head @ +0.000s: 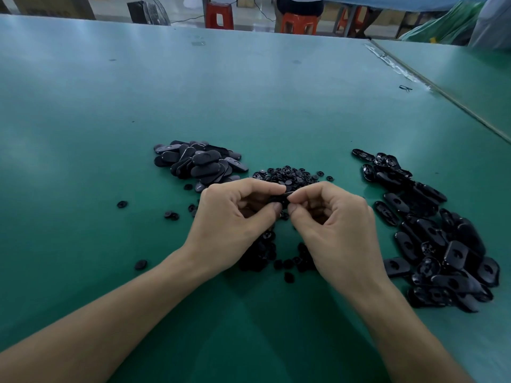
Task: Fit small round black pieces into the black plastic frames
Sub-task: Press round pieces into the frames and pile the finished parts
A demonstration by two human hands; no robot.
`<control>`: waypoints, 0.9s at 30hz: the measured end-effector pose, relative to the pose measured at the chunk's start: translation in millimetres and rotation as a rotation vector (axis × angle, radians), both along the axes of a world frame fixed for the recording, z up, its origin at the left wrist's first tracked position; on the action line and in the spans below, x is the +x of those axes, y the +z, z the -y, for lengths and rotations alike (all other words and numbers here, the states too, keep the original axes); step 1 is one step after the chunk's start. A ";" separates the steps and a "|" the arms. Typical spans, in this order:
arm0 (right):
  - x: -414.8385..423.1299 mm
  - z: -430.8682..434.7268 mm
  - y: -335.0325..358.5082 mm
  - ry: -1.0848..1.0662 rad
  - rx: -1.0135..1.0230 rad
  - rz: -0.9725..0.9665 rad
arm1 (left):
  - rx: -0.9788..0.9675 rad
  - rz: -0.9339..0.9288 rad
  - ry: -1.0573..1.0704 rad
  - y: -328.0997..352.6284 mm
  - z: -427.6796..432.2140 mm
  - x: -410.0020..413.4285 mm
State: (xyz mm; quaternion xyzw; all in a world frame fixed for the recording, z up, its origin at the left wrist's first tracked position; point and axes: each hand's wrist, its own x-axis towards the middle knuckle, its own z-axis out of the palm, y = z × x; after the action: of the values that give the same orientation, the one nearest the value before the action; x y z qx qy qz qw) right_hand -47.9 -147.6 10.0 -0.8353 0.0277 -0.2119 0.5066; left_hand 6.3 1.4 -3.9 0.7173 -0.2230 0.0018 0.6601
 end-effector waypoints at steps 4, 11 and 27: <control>-0.5 1.5 0.5 0.046 0.023 -0.014 | -0.014 -0.027 0.006 0.0 0.8 -0.4; -0.5 0.2 -2.2 -0.015 -0.093 0.012 | 0.026 -0.013 -0.027 0.0 -0.1 0.0; 0.8 5.1 2.2 -0.118 0.101 0.045 | -0.081 -0.122 0.011 4.7 -1.2 0.2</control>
State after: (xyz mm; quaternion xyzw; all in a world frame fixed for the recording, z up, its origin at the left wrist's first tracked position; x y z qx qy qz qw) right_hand -47.1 -152.7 12.2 -0.8006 0.0759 -0.2585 0.5352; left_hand 6.5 2.6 0.8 0.6901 -0.1782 -0.0293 0.7008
